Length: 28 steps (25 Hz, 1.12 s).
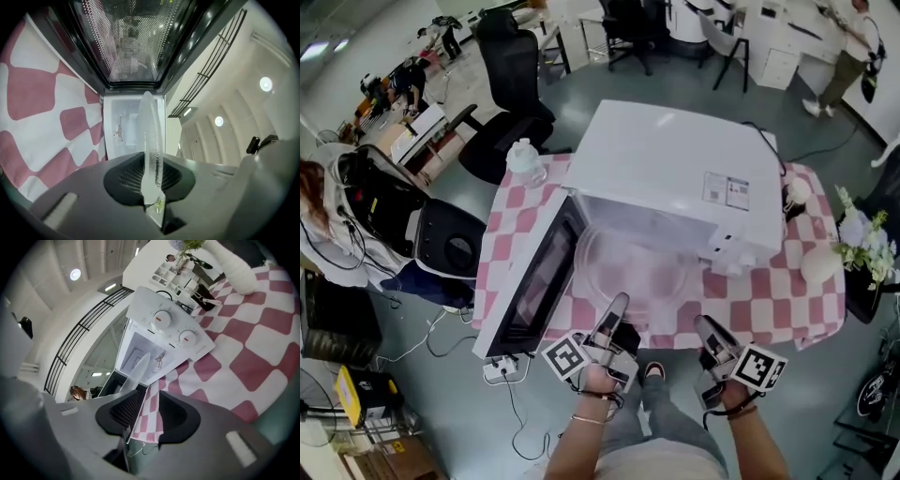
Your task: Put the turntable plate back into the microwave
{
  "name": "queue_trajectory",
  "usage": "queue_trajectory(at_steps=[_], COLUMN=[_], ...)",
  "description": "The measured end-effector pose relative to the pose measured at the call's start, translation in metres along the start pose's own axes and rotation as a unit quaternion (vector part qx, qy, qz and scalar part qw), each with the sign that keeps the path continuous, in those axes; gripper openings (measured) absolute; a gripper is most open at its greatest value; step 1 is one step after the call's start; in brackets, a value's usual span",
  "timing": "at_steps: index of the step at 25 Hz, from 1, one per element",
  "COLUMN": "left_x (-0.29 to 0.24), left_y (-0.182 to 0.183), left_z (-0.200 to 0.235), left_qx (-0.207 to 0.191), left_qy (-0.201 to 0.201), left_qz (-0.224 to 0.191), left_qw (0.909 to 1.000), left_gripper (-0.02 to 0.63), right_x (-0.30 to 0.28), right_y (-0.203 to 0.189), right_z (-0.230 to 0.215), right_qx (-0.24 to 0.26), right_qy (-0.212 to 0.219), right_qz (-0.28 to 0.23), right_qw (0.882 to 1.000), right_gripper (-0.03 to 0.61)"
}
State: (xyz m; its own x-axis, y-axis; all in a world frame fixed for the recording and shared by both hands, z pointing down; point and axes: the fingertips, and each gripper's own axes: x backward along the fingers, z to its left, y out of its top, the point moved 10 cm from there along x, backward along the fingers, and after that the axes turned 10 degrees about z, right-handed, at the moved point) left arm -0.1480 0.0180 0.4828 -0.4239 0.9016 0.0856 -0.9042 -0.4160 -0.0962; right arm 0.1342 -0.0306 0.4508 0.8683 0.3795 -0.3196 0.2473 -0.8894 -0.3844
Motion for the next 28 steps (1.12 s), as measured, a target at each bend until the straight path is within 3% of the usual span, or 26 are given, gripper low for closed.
queue_trajectory(at_steps=[4, 7, 12, 22, 28], left_x=[-0.004, -0.008, -0.015, -0.021, -0.024], left_y=[0.003, 0.004, 0.007, 0.008, 0.007], left_z=[0.006, 0.01, 0.017, 0.027, 0.032], left_qx=[-0.004, 0.003, 0.002, -0.004, 0.001], left_qy=[0.0, -0.003, -0.002, -0.004, -0.004], left_qz=[-0.003, -0.01, -0.013, -0.015, -0.02], left_qw=[1.0, 0.9999, 0.9999, 0.9999, 0.9998], left_gripper=[0.038, 0.039, 0.04, 0.04, 0.04], right_x=[0.012, 0.016, 0.013, 0.014, 0.023], right_y=[0.002, 0.006, 0.008, 0.001, 0.001], right_z=[-0.009, -0.011, -0.016, -0.03, -0.037], right_qx=[0.058, 0.129, 0.195, 0.217, 0.213], right_qy=[-0.082, -0.14, -0.199, -0.271, -0.303], right_qz=[-0.005, -0.002, 0.0, -0.013, -0.029], right_qw=[0.995, 0.982, 0.96, 0.938, 0.928], right_gripper=[0.146, 0.144, 0.128, 0.014, 0.011])
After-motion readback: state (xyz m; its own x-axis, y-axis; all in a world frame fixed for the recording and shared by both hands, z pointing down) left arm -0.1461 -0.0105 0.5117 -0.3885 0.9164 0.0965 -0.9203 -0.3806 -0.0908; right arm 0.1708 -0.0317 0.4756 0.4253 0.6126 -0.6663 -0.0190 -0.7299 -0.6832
